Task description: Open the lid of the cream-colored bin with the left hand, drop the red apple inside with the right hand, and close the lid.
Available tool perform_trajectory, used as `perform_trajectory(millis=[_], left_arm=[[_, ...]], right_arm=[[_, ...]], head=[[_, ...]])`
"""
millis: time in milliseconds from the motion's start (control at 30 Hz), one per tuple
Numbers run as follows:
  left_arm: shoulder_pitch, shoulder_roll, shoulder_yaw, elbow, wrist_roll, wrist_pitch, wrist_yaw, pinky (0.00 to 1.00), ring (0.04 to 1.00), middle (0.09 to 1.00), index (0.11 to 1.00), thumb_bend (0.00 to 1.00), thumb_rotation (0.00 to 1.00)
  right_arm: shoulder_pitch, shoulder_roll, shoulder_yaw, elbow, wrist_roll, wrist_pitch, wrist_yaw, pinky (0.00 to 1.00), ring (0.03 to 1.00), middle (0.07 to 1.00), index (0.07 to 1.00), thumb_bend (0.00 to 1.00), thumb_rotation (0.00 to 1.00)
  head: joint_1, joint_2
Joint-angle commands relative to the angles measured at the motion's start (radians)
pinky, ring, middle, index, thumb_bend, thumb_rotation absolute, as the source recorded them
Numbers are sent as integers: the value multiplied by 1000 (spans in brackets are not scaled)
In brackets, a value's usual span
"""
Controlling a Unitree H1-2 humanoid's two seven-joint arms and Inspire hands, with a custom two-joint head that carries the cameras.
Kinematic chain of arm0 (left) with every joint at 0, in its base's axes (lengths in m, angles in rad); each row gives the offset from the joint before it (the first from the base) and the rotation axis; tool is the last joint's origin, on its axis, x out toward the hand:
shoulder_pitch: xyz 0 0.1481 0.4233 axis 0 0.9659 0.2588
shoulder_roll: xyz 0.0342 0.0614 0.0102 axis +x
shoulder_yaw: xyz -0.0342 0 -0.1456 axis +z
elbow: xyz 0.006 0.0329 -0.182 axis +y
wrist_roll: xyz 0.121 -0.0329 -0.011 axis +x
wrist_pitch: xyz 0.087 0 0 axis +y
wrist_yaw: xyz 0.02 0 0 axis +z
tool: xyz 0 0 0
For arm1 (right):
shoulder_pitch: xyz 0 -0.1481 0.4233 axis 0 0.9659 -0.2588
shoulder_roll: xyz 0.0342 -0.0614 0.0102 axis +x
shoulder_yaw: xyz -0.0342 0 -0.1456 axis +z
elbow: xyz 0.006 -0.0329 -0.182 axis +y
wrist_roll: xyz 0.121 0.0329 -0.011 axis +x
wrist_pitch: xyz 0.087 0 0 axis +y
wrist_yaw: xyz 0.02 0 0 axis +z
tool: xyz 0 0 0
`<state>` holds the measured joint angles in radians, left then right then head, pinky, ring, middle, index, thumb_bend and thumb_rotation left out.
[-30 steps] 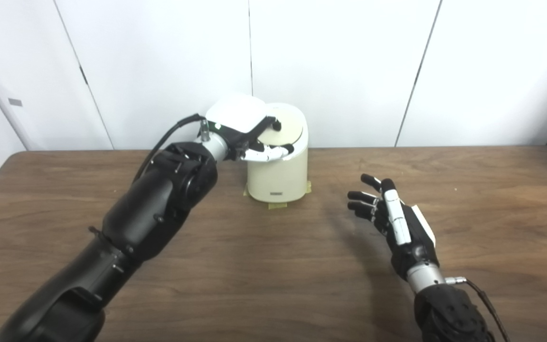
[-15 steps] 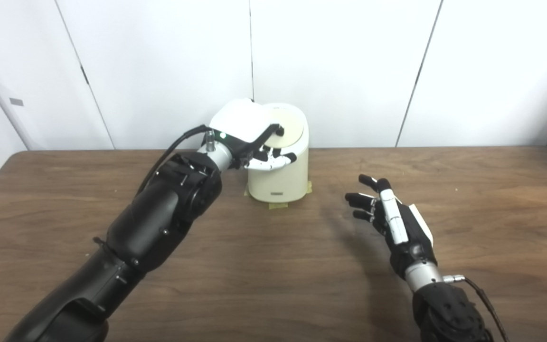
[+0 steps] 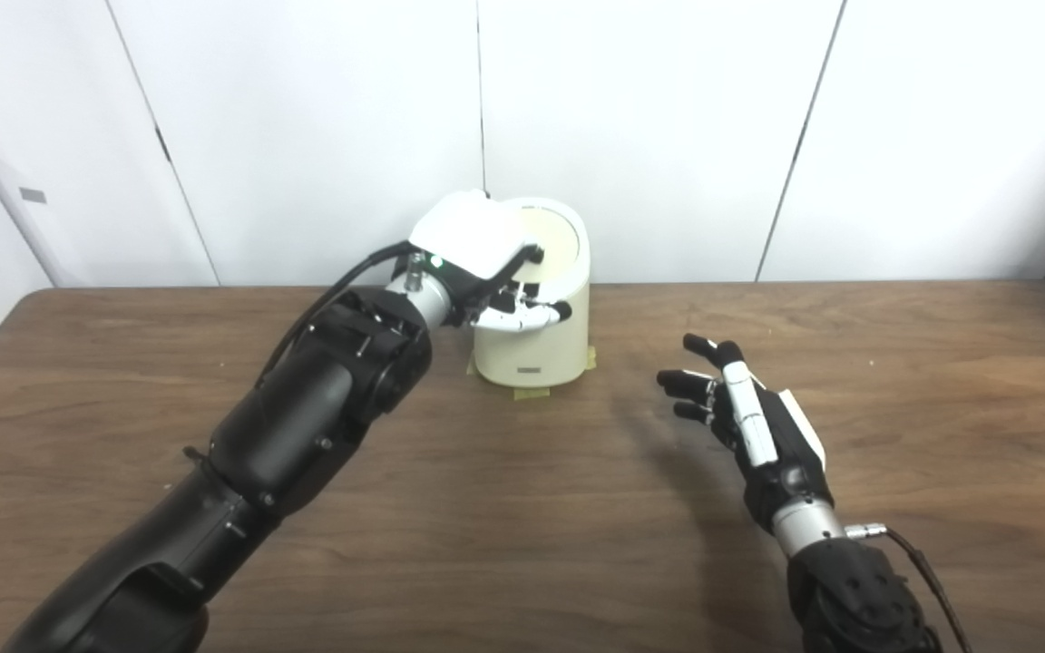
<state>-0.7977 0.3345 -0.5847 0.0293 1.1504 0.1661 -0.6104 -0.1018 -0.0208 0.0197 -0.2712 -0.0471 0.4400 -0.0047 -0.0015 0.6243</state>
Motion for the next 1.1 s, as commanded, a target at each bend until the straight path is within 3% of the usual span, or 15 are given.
perform_trajectory(millis=[0,567,633,733,867,1067], left_arm=[[-2,6,-23,20,6,-18,-77,1000,925,838,812,515,953],[21,6,10,-9,-1,-26,-86,1000,919,838,818,528,961],[27,-1,37,-18,-18,-24,-52,1000,907,832,810,518,930],[43,-17,95,-37,-49,-23,40,1000,879,822,806,483,832],[50,-29,161,-71,-70,-39,162,1000,856,812,799,457,780],[65,-42,234,-128,-50,-18,266,1000,850,820,818,399,819]], right_arm=[[-41,1,2,-41,-1,-9,3,755,769,696,862,483,1000],[-40,-7,1,-41,1,-9,10,752,767,693,860,478,1000],[-40,-7,-1,-41,4,-10,11,759,768,693,862,478,1000],[-41,-7,-4,-43,10,-8,12,769,768,692,863,477,1000],[-44,-9,-2,-40,5,-6,12,765,770,698,862,476,1000],[-46,-9,-2,-43,6,5,12,767,765,692,861,488,1000]], head=[[1,2],[-1,4],[-1,4],[0,8],[-2,8],[-2,8]])
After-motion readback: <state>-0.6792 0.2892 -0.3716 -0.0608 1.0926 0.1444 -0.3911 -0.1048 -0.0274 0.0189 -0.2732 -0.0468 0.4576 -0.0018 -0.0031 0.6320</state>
